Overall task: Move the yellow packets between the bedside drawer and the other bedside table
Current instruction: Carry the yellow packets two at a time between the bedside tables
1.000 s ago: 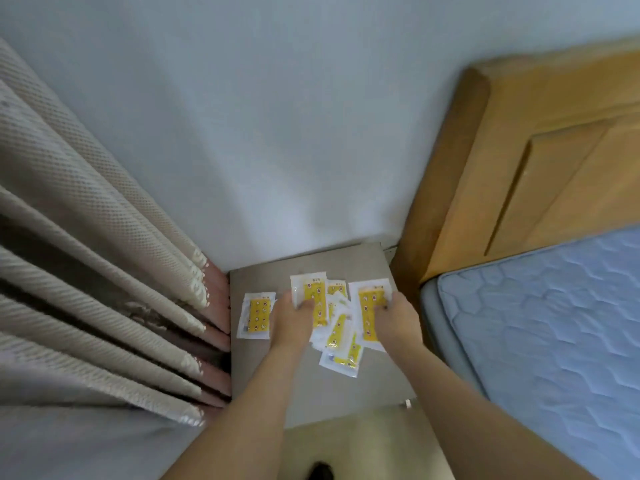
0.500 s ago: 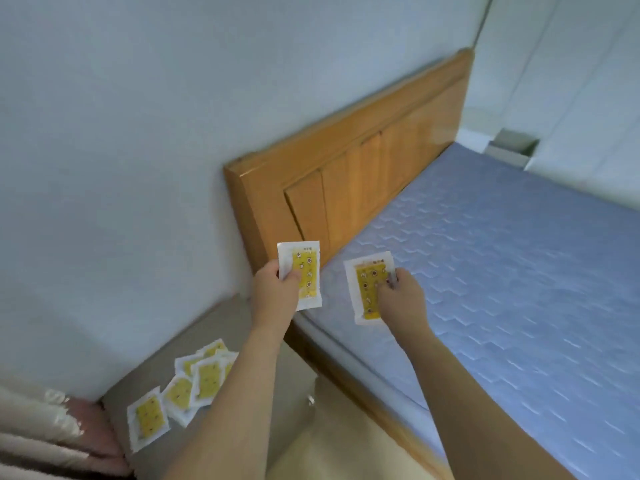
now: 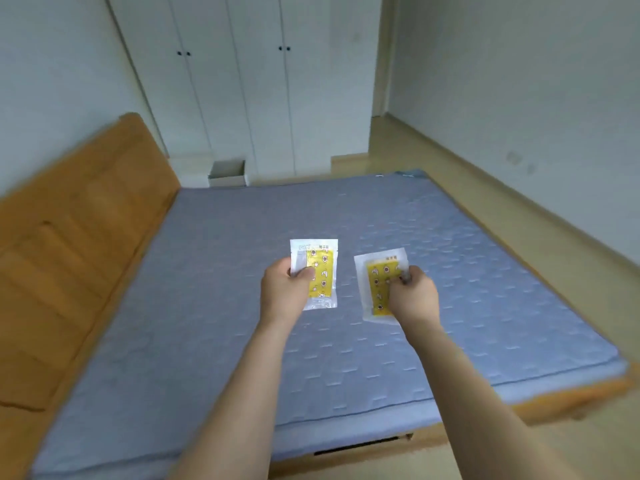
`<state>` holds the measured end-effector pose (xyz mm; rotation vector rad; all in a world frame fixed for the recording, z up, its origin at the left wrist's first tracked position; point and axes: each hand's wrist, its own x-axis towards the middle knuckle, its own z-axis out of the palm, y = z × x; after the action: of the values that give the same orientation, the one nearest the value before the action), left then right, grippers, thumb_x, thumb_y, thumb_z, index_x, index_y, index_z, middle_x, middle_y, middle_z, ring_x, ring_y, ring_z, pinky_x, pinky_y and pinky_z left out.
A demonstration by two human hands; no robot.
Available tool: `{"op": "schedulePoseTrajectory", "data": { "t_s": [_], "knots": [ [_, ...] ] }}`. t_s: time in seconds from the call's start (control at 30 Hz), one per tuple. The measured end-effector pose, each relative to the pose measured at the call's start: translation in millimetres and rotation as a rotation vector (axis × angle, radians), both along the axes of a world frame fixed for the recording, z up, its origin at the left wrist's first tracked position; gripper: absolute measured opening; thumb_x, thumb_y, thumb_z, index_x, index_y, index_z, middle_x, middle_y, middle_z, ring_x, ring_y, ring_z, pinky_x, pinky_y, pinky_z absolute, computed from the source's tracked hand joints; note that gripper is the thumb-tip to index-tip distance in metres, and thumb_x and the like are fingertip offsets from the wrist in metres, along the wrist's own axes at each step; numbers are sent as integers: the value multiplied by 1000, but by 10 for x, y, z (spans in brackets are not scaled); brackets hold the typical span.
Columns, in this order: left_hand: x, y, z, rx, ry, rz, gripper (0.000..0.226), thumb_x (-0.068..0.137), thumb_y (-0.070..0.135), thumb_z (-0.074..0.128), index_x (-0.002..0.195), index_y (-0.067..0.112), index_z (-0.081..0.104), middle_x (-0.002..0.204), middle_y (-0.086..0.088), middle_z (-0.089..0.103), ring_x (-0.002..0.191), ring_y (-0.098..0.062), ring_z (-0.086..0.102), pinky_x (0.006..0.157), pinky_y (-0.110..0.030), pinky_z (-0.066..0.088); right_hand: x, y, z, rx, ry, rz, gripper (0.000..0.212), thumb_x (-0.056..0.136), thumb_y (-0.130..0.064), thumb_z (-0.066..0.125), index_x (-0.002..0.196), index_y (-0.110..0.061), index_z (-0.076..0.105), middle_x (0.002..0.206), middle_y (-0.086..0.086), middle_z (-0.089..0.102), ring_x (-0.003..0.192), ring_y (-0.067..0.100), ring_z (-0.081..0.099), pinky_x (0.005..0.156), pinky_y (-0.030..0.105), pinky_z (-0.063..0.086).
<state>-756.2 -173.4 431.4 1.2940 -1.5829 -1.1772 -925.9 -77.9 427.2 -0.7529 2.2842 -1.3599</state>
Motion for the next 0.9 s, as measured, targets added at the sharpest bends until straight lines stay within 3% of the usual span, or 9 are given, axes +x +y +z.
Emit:
{"op": "schedulePoseTrajectory", "data": {
  "t_s": [0.1,0.23,0.4,0.7,0.8,0.9],
  "knots": [
    [-1377,425,0,-13,9,-197,6,85,13,64,87,13,70,83,-3,74,72,-24,66,67,-33,53,-1211,714,26,-46,-7,-195,12,88,-5,38,79,-6,46,71,5,48,57,19,39,47,27,29],
    [-2933,1071,23,-5,24,-405,11,85,12,64,83,20,71,77,11,73,69,-12,68,65,-28,51,-2425,1693,73,-60,-17,-436,14,89,-8,39,77,-10,46,71,1,48,57,15,40,48,27,30],
    [-4416,1687,45,-22,-32,-612,6,85,15,65,85,15,71,83,8,75,78,-18,72,72,-39,57,-3577,2437,106,-109,-26,-658,18,89,-8,41,72,-14,43,67,-3,46,55,14,38,49,27,31],
    [-6776,1994,-151,-9,3,-730,7,85,16,66,82,19,72,79,9,75,77,-19,72,70,-36,56,-5717,2856,-48,-119,-28,-772,16,90,-10,42,75,-12,45,70,-2,48,56,14,40,49,26,31],
    [-7672,2026,-78,9,6,-766,5,84,15,67,82,15,72,76,6,74,71,-20,69,65,-35,55,-6573,2977,71,-87,-4,-830,13,91,-12,42,86,-3,50,76,2,51,61,17,42,51,27,33],
    [-8570,2166,59,25,31,-801,13,82,13,66,70,10,64,52,12,59,52,-17,49,52,-25,40,-7351,3185,232,-90,30,-864,16,92,-12,43,91,-1,53,80,4,54,66,19,45,53,28,35]
  ]
}}
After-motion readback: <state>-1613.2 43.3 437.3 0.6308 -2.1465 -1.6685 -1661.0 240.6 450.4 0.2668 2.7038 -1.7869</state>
